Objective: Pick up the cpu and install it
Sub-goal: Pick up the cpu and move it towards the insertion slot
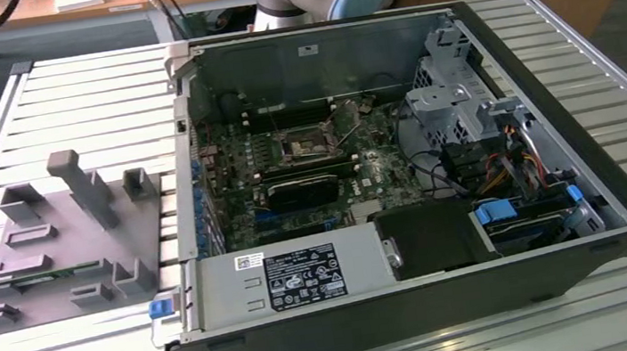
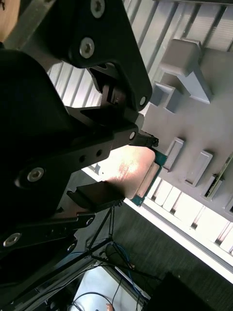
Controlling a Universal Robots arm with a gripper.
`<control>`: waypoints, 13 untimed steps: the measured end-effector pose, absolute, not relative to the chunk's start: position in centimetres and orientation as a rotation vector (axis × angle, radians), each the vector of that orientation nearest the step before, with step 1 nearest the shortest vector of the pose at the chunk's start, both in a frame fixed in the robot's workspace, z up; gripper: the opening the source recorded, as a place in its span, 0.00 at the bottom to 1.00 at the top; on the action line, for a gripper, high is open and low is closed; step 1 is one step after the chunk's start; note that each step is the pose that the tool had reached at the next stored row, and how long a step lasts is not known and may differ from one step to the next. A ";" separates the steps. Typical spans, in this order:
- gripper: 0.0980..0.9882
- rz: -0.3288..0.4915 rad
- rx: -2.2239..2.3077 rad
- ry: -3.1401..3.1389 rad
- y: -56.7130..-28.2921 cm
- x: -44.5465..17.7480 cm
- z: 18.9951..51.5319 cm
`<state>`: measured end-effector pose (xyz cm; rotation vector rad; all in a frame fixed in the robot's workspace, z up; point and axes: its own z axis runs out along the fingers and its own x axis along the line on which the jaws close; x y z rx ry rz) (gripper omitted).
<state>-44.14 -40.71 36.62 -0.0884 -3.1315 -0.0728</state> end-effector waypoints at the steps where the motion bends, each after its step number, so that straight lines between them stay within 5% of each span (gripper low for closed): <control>1: 0.49 -0.073 -0.088 -3.132 -40.7 -44.1 36.9; 13: 0.49 -0.073 -0.088 -3.132 -40.7 -44.1 40.1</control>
